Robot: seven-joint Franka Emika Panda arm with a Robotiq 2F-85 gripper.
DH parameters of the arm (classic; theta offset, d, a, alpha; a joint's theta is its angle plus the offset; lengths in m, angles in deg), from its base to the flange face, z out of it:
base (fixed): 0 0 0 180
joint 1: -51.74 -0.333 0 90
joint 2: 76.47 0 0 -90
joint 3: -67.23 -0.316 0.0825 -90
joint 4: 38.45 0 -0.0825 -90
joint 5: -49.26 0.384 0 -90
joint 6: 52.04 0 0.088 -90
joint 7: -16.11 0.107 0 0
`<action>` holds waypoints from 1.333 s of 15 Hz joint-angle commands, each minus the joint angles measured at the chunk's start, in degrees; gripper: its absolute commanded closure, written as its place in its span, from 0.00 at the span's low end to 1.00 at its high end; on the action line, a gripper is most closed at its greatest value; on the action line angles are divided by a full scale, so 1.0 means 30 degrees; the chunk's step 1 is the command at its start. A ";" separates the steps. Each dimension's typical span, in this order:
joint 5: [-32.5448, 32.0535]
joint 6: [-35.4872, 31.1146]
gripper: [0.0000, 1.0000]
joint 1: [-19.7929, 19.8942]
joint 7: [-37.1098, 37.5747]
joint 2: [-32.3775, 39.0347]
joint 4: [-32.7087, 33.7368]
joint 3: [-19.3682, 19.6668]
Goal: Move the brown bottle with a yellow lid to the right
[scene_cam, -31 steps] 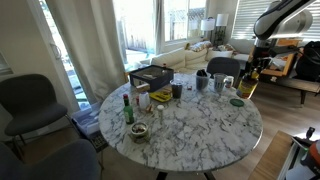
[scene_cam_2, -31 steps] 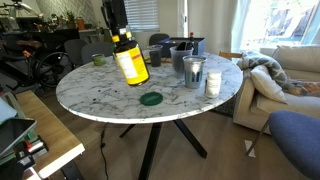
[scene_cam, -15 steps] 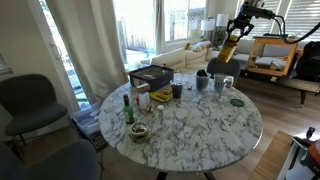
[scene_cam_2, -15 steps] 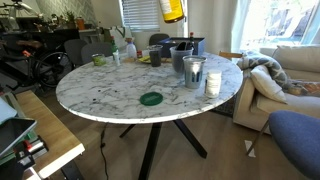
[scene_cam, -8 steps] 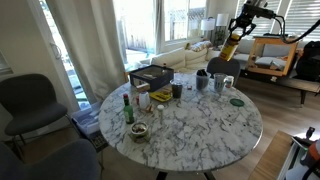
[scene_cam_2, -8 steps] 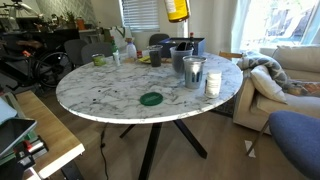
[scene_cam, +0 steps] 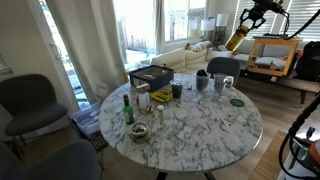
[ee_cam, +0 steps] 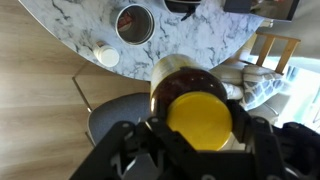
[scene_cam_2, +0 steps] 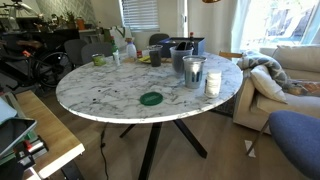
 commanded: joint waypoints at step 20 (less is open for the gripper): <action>0.1594 -0.1388 0.63 0.2650 0.3507 0.6579 0.6947 -0.2551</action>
